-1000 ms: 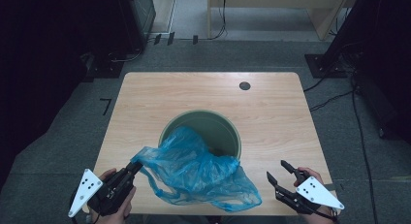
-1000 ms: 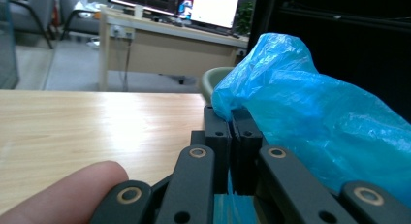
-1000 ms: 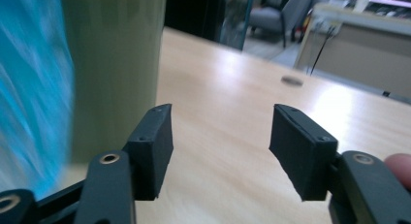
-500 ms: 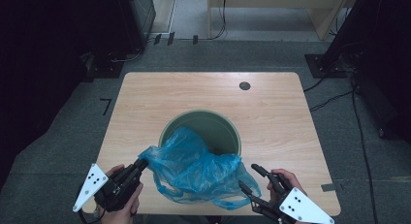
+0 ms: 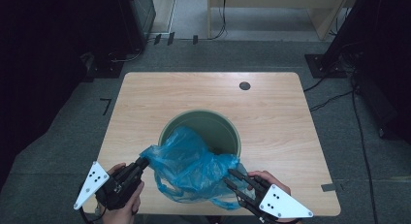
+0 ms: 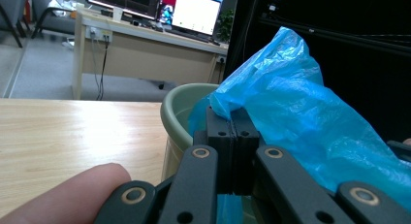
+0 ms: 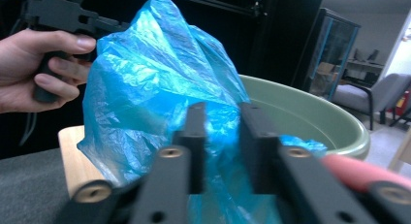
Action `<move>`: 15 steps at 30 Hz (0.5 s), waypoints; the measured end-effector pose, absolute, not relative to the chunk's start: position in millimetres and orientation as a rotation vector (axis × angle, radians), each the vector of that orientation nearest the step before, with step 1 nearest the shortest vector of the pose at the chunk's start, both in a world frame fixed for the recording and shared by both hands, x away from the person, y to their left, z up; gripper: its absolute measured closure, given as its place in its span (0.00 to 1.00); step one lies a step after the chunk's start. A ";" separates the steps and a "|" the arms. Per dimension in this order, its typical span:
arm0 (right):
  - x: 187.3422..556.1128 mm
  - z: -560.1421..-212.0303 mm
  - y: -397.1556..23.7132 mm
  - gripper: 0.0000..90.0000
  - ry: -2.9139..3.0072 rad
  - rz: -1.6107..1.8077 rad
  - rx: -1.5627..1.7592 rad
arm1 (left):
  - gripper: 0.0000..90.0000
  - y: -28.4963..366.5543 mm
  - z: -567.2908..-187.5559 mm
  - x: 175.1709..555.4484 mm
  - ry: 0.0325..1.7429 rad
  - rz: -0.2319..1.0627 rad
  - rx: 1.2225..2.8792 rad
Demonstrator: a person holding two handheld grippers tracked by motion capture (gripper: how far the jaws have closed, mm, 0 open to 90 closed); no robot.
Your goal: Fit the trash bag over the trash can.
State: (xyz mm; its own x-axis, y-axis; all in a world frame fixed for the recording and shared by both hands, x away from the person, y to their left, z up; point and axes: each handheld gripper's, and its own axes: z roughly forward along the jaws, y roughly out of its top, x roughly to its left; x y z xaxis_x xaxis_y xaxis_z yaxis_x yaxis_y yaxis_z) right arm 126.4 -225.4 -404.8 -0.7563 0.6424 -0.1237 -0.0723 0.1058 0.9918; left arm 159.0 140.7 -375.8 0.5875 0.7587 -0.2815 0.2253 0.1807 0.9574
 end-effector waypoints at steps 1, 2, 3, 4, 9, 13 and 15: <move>127.7 -402.9 -225.0 0.97 1.850 1.696 0.557 | 0.99 140.9 -375.3 158.9 0.919 0.465 1.377; 127.7 -402.9 -225.0 0.97 1.850 1.696 0.557 | 0.99 140.9 -375.3 158.9 0.919 0.465 1.377; 129.9 -400.3 -224.7 1.00 1.859 1.677 0.575 | 0.99 141.3 -374.8 159.0 0.916 0.466 1.381; 130.7 -398.9 -225.0 1.00 1.864 1.677 0.581 | 1.00 141.5 -374.3 159.0 0.917 0.465 1.379; 134.3 -388.8 -227.5 1.00 1.845 1.693 0.585 | 0.99 144.3 -370.9 160.7 0.918 0.472 1.367; 139.0 -382.8 -229.0 1.00 1.828 1.696 0.599 | 0.99 147.2 -367.7 166.7 0.942 0.475 1.373; 144.7 -380.6 -229.7 1.00 1.824 1.709 0.625 | 0.99 148.2 -367.5 171.9 0.966 0.464 1.371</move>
